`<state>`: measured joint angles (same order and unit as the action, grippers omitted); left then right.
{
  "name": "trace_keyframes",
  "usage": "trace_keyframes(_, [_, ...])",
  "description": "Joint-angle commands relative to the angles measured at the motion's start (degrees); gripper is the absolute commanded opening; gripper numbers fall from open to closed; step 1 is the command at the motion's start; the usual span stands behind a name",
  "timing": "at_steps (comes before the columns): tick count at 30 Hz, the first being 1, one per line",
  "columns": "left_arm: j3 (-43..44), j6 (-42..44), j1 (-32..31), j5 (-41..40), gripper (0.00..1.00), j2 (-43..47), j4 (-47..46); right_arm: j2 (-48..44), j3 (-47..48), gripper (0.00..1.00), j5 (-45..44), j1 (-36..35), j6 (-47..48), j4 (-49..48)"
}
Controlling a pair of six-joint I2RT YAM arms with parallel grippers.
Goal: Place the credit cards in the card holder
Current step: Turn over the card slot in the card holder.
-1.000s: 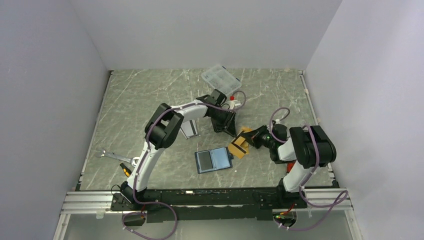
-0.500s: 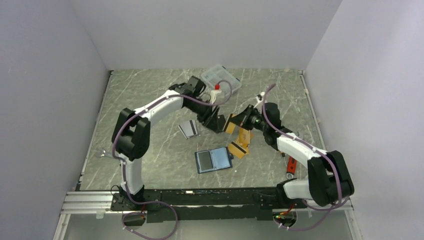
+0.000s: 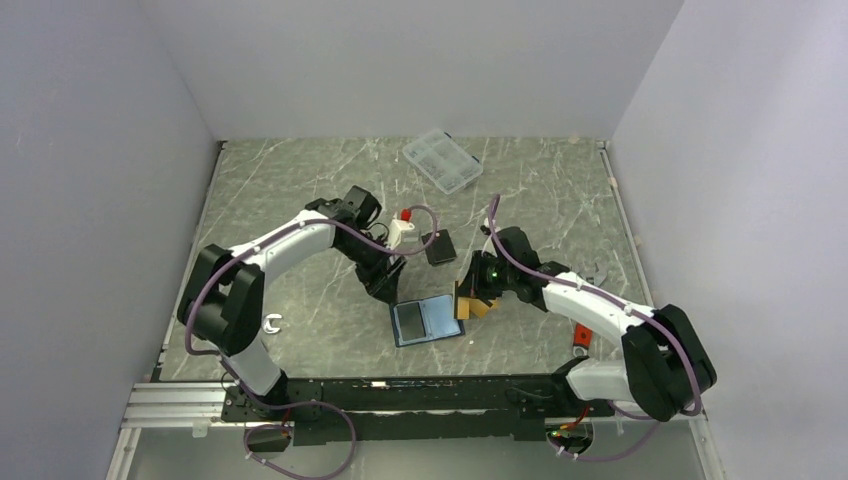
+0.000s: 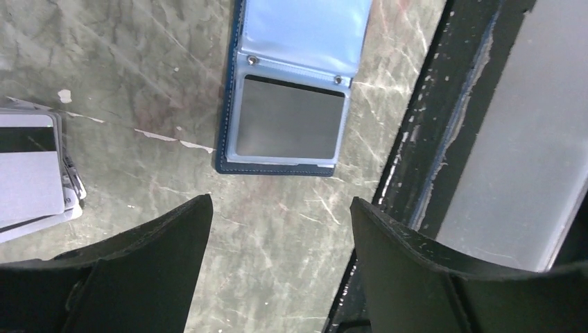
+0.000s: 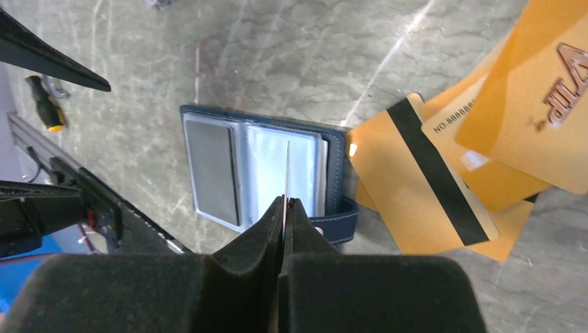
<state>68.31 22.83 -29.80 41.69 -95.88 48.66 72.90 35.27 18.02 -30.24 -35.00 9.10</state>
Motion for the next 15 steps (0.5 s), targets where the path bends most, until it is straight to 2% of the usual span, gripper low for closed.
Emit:
trace_keyframes(1, [-3.4,1.6,-1.9,-4.0,0.79,0.0,-6.4,-2.1,-1.1,0.0,-4.1,-1.2,2.2,2.7])
trace_keyframes(6, [-5.7,0.5,-5.6,-8.5,0.8,-2.0,-11.2,-1.7,-3.5,0.0,-4.6,-1.9,1.2,0.1])
trace_keyframes(15, [-4.7,-0.4,-8.0,-13.3,0.79,-4.6,-14.8,-1.9,-4.8,0.0,-4.5,-2.6,0.4,-1.5])
